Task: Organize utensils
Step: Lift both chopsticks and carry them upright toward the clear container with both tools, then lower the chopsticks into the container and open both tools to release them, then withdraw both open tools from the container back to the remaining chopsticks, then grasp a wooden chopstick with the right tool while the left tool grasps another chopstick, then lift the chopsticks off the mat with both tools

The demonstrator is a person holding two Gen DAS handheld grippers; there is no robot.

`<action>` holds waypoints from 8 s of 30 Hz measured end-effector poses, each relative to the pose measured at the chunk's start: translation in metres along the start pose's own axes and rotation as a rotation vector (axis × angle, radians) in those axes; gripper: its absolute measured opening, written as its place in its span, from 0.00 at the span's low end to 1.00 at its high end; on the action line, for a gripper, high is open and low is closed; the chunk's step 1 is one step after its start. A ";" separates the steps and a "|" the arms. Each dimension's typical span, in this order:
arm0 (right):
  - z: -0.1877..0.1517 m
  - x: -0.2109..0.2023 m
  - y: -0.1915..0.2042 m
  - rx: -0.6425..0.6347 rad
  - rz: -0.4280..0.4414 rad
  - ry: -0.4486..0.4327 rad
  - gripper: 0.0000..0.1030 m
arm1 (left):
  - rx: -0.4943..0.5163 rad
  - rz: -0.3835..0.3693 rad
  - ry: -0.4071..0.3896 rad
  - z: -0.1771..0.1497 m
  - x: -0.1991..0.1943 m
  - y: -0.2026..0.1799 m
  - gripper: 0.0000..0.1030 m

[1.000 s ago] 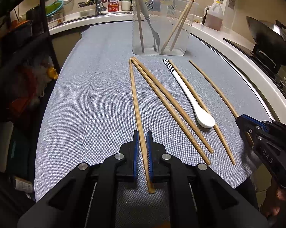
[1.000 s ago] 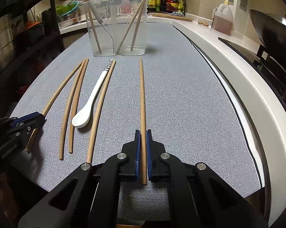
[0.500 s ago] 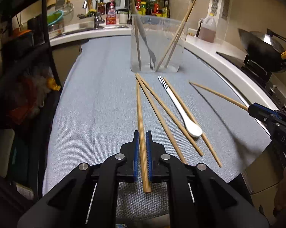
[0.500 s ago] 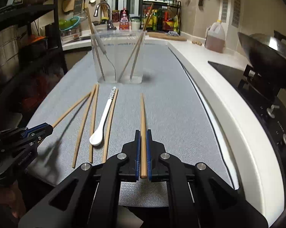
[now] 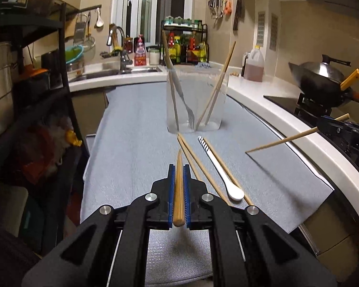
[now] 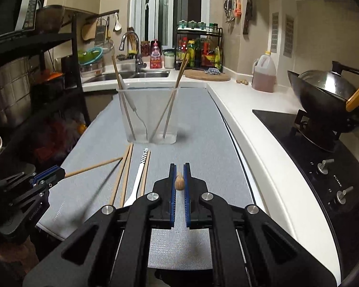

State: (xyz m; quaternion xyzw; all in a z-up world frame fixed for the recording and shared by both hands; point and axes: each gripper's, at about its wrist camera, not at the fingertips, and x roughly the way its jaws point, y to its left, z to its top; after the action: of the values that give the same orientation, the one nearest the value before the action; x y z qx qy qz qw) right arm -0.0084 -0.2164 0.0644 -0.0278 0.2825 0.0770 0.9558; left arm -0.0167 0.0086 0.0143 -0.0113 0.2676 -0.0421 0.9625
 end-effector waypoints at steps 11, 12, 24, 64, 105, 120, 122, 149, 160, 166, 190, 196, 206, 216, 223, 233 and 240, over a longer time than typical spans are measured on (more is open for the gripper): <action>0.021 -0.005 -0.016 0.036 0.062 -0.052 0.06 | -0.033 -0.024 -0.069 0.031 -0.011 0.012 0.06; 0.024 -0.005 -0.016 0.037 0.069 -0.055 0.06 | -0.035 -0.023 -0.074 0.036 -0.010 0.013 0.06; 0.076 0.007 -0.022 0.058 0.152 -0.067 0.06 | -0.108 -0.088 -0.016 0.123 -0.002 0.036 0.06; 0.208 0.142 0.011 0.007 0.280 -0.049 0.06 | 0.003 -0.139 0.088 0.256 0.159 0.007 0.06; 0.061 0.011 -0.028 0.141 0.120 -0.051 0.31 | -0.043 -0.018 -0.001 0.125 0.010 0.023 0.26; -0.009 0.003 -0.001 0.113 0.177 0.035 0.06 | -0.062 -0.058 0.100 0.020 0.014 -0.009 0.17; -0.019 0.011 0.004 0.105 0.186 0.064 0.06 | -0.058 -0.065 0.120 0.008 0.022 -0.010 0.17; -0.080 0.097 0.050 0.004 0.183 0.283 0.10 | -0.087 -0.084 0.259 -0.026 0.062 -0.011 0.17; -0.084 0.089 0.025 0.049 0.136 0.273 0.05 | -0.050 -0.105 0.300 -0.035 0.075 -0.034 0.17; -0.086 0.089 0.011 0.066 0.113 0.276 0.06 | -0.024 -0.076 0.311 -0.036 0.079 -0.040 0.17; -0.089 0.084 0.010 0.063 0.083 0.290 0.07 | 0.003 0.032 0.308 -0.041 0.068 -0.024 0.06; -0.089 0.086 0.010 0.056 0.086 0.274 0.07 | 0.000 0.033 0.299 -0.042 0.068 -0.023 0.08; -0.087 0.092 0.012 0.048 0.075 0.259 0.07 | 0.008 0.039 0.290 -0.040 0.074 -0.029 0.08; -0.089 0.086 0.007 0.071 0.035 0.276 0.06 | -0.020 0.039 0.306 -0.044 0.064 -0.017 0.07; -0.087 0.088 0.009 0.055 0.031 0.282 0.07 | -0.003 0.043 0.302 -0.043 0.065 -0.020 0.07; -0.087 0.090 0.009 0.046 0.035 0.263 0.07 | 0.018 0.051 0.291 -0.044 0.066 -0.024 0.07; -0.086 0.090 0.010 0.038 0.033 0.264 0.06 | 0.027 0.056 0.290 -0.043 0.066 -0.024 0.06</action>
State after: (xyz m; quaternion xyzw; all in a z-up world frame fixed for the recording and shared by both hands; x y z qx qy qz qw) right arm 0.0185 -0.2034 -0.0570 -0.0148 0.4079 0.0831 0.9091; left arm 0.0151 -0.0207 -0.0556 0.0151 0.4034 -0.0200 0.9147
